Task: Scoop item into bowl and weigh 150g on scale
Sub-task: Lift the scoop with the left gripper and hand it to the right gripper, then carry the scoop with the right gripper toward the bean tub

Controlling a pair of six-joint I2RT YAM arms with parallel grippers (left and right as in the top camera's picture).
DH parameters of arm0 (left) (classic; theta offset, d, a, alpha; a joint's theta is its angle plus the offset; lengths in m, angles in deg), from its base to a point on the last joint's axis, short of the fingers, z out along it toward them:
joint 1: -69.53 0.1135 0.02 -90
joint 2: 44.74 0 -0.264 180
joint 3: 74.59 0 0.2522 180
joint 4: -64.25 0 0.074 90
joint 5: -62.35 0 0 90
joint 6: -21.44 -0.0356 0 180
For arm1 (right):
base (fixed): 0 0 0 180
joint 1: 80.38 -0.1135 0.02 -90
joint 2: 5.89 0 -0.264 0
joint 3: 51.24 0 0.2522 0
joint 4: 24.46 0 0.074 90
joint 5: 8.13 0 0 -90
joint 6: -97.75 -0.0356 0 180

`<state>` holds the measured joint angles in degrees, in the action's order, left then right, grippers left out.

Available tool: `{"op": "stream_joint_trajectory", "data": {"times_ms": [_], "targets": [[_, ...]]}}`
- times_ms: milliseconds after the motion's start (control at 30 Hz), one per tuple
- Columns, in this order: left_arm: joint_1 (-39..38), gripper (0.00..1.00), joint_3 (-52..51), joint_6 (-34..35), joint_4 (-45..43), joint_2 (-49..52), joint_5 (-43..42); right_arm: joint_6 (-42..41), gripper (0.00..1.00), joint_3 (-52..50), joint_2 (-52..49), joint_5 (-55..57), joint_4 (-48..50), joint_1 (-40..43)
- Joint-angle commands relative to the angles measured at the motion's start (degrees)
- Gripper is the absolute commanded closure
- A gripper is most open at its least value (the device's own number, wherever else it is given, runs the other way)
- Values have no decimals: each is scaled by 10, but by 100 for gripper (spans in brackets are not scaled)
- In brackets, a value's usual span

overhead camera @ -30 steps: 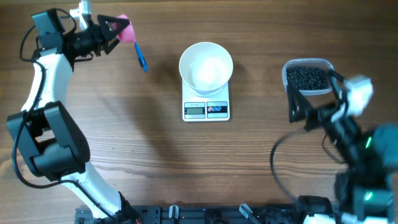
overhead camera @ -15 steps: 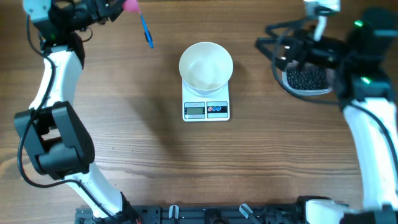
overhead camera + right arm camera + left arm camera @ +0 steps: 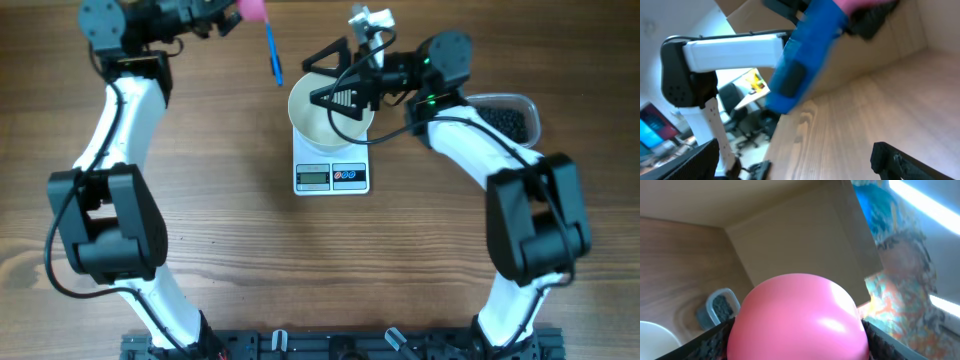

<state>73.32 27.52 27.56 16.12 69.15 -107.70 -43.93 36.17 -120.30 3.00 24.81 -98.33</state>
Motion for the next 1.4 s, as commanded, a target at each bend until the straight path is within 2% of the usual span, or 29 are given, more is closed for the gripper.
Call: {"op": "stream_joint_trajectory", "data": {"times_ms": [0,200,367,467,633,733,800,900,1033,1133,1267,1367], "targets": [[-13,20,5,66,-57,-9,6,-122,0,6,-28,15,58,-11],[-37,20,5,114,-105,-9,8,-242,0,7,-28,40,239,-24],[-55,20,5,143,-158,-9,28,-303,0,7,-28,80,249,-25],[-56,20,5,143,-158,-9,21,-354,0,7,-28,102,309,-24],[-68,20,5,143,-158,-9,-1,-353,1,7,-28,158,304,-21],[-80,20,5,140,-157,-9,-5,-353,9,7,-28,164,304,-21],[-90,20,5,137,-157,-9,-23,-353,24,7,-28,163,304,-21],[-94,20,5,136,-157,-9,-46,-353,25,7,-28,163,304,-20],[-94,20,5,136,-157,-9,-66,-353,46,7,-28,163,304,-20],[-94,20,5,133,-157,-9,-69,-354,50,7,-28,163,304,-20],[-94,19,5,75,-138,-9,-67,-354,61,7,-28,163,304,-20],[-94,19,5,-6,-80,-9,-66,-354,70,7,-28,163,304,-20]]}}
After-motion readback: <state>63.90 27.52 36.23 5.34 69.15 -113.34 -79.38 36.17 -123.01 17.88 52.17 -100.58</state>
